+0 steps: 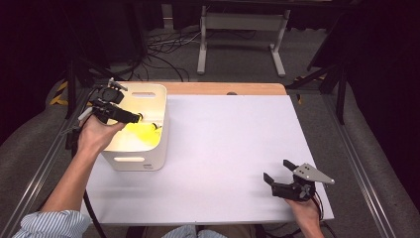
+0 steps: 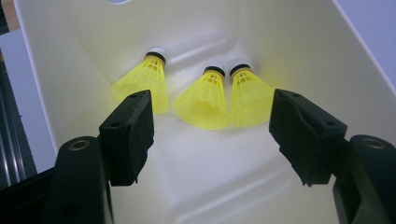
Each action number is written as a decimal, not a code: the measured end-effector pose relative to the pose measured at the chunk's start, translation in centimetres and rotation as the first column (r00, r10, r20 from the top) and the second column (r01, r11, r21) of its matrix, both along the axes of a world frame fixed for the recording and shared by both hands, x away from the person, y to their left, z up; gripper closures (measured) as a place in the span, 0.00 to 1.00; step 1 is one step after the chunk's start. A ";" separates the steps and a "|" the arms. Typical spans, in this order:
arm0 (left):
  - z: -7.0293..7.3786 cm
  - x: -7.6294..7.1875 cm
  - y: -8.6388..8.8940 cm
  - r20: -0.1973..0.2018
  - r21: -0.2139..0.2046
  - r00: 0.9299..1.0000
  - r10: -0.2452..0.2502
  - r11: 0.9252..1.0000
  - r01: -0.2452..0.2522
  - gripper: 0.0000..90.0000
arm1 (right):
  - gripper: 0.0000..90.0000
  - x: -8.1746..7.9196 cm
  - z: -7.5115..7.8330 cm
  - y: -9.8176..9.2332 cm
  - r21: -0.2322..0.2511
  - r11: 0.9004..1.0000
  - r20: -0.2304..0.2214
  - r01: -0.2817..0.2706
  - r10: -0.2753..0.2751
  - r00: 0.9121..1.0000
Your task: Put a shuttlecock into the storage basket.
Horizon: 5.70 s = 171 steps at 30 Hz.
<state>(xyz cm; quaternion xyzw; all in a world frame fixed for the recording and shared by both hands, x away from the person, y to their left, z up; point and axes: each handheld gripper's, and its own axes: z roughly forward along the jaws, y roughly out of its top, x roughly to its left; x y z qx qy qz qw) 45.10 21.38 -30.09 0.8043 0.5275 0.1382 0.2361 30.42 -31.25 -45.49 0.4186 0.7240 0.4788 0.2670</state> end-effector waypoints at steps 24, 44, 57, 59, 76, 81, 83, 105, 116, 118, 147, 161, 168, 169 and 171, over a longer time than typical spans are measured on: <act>0.2 -0.8 2.9 -0.004 -0.018 0.999 0.041 0.999 -0.041 0.36 | 0.11 0.0 0.0 0.0 -0.006 1.000 -0.001 0.003 -0.003 1.000; 0.3 -1.6 5.6 0.012 -0.061 0.996 0.092 0.994 -0.091 0.36 | 0.11 0.0 0.0 0.0 -0.004 1.000 -0.001 0.002 -0.002 1.000; 0.3 -2.3 7.1 0.030 -0.088 0.992 0.125 0.989 -0.122 0.37 | 0.11 0.0 0.0 0.0 -0.007 1.000 -0.001 0.002 -0.002 1.000; 0.2 -2.4 7.4 0.031 -0.092 0.991 0.131 0.988 -0.128 0.37 | 0.11 0.0 0.0 0.0 -0.007 1.000 -0.004 0.003 -0.003 1.000; -0.8 -3.5 9.3 0.048 -0.127 0.983 0.179 0.977 -0.171 0.38 | 0.11 -0.1 0.1 0.0 -0.001 1.000 0.001 0.003 -0.003 1.000; -0.9 -3.8 9.9 0.050 -0.135 0.980 0.191 0.974 -0.183 0.38 | 0.11 -0.1 0.1 0.0 -0.006 1.000 0.001 0.004 -0.004 1.000; -1.1 -4.0 10.1 0.056 -0.139 0.979 0.198 0.972 -0.188 0.39 | 0.11 -0.1 0.0 0.0 -0.004 1.000 0.001 0.002 -0.002 1.000; -2.7 -5.8 12.0 0.085 -0.179 0.963 0.257 0.955 -0.239 0.39 | 0.11 -0.1 0.1 0.0 -0.006 1.000 0.003 0.005 -0.005 1.000; -3.8 -7.0 12.3 0.104 -0.206 0.958 0.268 0.948 -0.243 0.39 | 0.11 -0.1 0.1 -0.1 -0.004 1.000 0.004 0.005 -0.005 1.000; -4.0 -7.1 12.4 0.105 -0.203 0.958 0.266 0.949 -0.241 0.40 | 0.11 -0.1 0.1 -0.1 -0.004 1.000 0.004 0.004 -0.004 1.000; -6.5 -8.8 12.1 0.104 -0.212 0.958 0.267 0.947 -0.241 0.39 | 0.11 -0.3 0.2 0.0 -0.005 1.000 0.009 0.003 -0.003 1.000; -7.6 -9.3 12.2 0.096 -0.223 0.959 0.268 0.944 -0.242 0.39 | 0.11 -0.3 0.2 0.0 -0.003 1.000 0.013 0.004 -0.004 1.000; -7.9 -9.6 12.1 0.102 -0.227 0.960 0.259 0.946 -0.231 0.39 | 0.11 -0.3 0.2 0.0 -0.003 1.000 0.012 0.002 -0.002 1.000; -7.9 -9.7 12.0 0.101 -0.227 0.960 0.260 0.946 -0.232 0.39 | 0.11 -0.3 0.2 0.0 -0.003 1.000 0.013 0.001 -0.001 1.000; -8.0 -9.7 12.0 0.102 -0.230 0.961 0.259 0.946 -0.230 0.39 | 0.11 -0.3 0.2 0.0 -0.003 1.000 0.011 0.002 -0.002 1.000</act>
